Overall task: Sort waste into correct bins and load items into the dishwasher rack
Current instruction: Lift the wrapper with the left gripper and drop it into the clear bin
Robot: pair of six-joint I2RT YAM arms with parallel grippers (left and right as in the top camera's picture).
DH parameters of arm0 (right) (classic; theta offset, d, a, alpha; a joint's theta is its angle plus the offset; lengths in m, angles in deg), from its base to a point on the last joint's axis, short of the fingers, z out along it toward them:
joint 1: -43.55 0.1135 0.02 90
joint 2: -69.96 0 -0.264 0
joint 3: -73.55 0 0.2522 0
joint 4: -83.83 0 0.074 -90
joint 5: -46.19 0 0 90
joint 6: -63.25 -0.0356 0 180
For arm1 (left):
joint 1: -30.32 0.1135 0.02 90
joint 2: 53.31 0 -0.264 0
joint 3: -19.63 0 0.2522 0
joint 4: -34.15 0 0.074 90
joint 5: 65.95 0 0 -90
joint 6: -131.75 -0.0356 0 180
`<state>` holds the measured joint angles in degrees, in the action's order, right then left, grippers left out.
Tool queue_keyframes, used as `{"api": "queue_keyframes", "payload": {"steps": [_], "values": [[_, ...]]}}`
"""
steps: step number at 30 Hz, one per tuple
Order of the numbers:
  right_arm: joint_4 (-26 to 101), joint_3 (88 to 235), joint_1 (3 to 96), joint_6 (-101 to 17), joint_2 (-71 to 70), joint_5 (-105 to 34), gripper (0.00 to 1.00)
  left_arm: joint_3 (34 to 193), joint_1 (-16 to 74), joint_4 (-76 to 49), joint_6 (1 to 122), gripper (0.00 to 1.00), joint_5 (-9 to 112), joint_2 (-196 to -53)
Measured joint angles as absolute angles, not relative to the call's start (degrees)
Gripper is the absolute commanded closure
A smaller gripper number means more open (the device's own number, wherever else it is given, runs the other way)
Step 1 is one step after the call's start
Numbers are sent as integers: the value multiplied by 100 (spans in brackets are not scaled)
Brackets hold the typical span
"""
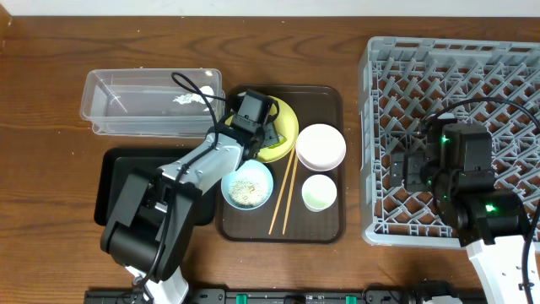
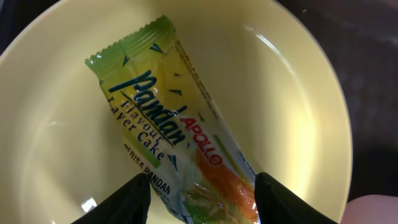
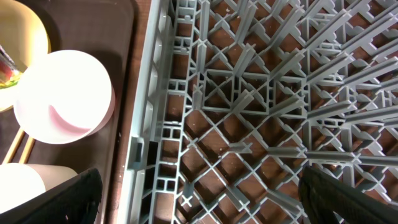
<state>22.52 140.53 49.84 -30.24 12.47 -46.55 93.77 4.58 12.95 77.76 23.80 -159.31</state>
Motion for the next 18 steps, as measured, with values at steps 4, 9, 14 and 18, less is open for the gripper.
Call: {"api": "queue_keyframes", "payload": {"steps": [4, 9, 14, 18], "values": [[2235, 14053, 4984, -3024, 1247, -4655, 1, 9377, 452, 1328, 7776, 44, 2358, -15935], [2230, 14053, 4984, -3024, 1247, -4655, 1, 9377, 452, 1431, 7789, 50, 2336, -15974], [2226, 14053, 4984, -3024, 1247, -4655, 1, 9377, 452, 1485, 7776, 53, 2318, -15985], [2186, 14053, 4984, -3024, 1247, -4655, 1, 9377, 452, 1476, 7778, 52, 2318, -16044]]}}
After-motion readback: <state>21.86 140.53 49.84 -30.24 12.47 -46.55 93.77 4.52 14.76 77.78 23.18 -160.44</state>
